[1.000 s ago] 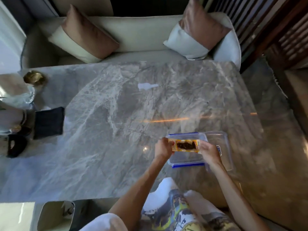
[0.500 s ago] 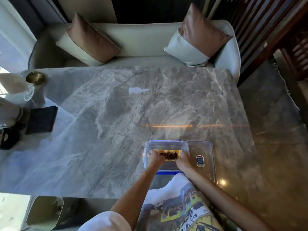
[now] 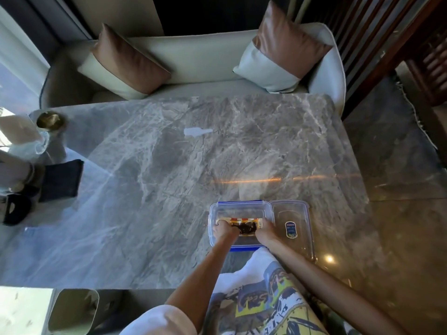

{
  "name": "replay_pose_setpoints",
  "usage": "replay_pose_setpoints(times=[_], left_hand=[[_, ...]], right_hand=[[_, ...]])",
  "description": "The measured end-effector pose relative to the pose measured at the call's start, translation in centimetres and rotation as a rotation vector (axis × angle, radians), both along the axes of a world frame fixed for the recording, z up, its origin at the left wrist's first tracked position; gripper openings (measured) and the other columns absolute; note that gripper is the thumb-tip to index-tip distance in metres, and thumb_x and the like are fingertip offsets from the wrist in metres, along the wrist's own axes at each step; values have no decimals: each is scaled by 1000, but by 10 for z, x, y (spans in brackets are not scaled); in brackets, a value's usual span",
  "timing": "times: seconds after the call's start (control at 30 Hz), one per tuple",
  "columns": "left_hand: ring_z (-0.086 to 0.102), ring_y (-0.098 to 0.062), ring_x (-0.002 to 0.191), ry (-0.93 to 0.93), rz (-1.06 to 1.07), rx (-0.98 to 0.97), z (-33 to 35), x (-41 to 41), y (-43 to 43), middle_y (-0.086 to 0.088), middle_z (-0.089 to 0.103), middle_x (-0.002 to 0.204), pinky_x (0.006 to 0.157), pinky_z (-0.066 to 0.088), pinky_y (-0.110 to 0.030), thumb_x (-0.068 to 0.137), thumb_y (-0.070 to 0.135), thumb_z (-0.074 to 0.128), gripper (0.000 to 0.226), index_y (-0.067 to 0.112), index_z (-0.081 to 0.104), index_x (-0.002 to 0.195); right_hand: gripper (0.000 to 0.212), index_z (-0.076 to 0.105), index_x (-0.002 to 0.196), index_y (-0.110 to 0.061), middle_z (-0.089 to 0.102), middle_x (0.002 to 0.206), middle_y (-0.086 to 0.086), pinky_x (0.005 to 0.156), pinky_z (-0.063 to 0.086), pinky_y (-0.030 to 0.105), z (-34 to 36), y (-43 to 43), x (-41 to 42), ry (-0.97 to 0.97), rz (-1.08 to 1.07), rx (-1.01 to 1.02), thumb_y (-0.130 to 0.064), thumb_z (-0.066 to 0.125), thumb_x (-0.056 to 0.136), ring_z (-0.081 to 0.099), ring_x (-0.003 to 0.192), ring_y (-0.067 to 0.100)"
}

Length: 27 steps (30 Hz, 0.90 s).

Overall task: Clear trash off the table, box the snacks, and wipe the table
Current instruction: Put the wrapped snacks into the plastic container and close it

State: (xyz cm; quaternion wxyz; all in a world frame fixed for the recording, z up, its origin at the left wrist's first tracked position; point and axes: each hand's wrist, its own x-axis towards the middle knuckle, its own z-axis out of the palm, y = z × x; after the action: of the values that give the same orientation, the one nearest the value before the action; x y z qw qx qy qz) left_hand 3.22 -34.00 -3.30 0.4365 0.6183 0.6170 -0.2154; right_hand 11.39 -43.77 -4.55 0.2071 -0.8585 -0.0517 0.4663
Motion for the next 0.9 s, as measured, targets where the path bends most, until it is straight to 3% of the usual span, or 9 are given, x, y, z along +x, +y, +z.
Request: replay_pose_setpoints(times=[0.2, 0.33, 0.53, 0.67, 0.73, 0.8, 0.9], left_hand=[[44, -34, 132, 9, -73, 4, 0, 2, 0, -20, 43, 144, 112, 39, -42, 88, 11, 48, 51, 2, 42, 138], [40, -35, 134, -5, -102, 33, 3, 12, -2, -20, 41, 144, 115, 33, -40, 85, 11, 49, 52, 2, 42, 136], [52, -32, 125, -14, -114, 56, 4, 8, 3, -17, 58, 131, 109, 41, -42, 85, 11, 50, 43, 3, 51, 128], [49, -34, 127, -110, -208, 124, 13, 6, 2, -19, 52, 135, 106, 43, -42, 83, 4, 46, 49, 2, 47, 132], [51, -34, 126, -189, -336, 192, 24, 14, -3, -17, 52, 137, 101, 44, -42, 85, 3, 43, 50, 5, 49, 134], [55, -33, 123, -277, -466, 260, 35, 31, -11, -15, 56, 136, 98, 47, -42, 87, 2, 41, 49, 9, 52, 134], [59, -35, 117, -368, -687, 309, 46, 71, -24, -18, 61, 129, 95, 51, -44, 84, 0, 40, 49, 9, 58, 129]], right_hand=[[65, 20, 153, -12, 36, 154, 14, 110, 39, 37, 1, -1, 0, 30, 16, -18, -2, 39, 93, 42, 137, 31], [69, 13, 156, -15, 35, 154, 13, 108, 41, 37, 5, 5, 2, 7, 18, -11, -4, 41, 93, 42, 136, 32], [76, 3, 157, -21, 25, 160, 10, 104, 44, 36, 7, 1, 6, 48, 41, 19, -2, 40, 93, 41, 137, 32], [63, 26, 153, -17, 36, 155, 8, 89, 47, 30, 14, -13, 14, 88, 66, 157, -5, 46, 95, 48, 132, 28], [48, 45, 143, -11, 49, 147, 8, 92, 46, 27, 24, -26, 23, 58, -5, 291, -7, 52, 96, 53, 129, 25], [31, 62, 126, -10, 66, 126, 10, 94, 49, 27, 35, -45, 32, -95, -96, 347, -14, 56, 96, 63, 115, 22], [19, 74, 103, -8, 75, 96, 10, 82, 55, 33, 41, -82, 40, -265, -281, 269, -13, 58, 93, 71, 90, 25]])
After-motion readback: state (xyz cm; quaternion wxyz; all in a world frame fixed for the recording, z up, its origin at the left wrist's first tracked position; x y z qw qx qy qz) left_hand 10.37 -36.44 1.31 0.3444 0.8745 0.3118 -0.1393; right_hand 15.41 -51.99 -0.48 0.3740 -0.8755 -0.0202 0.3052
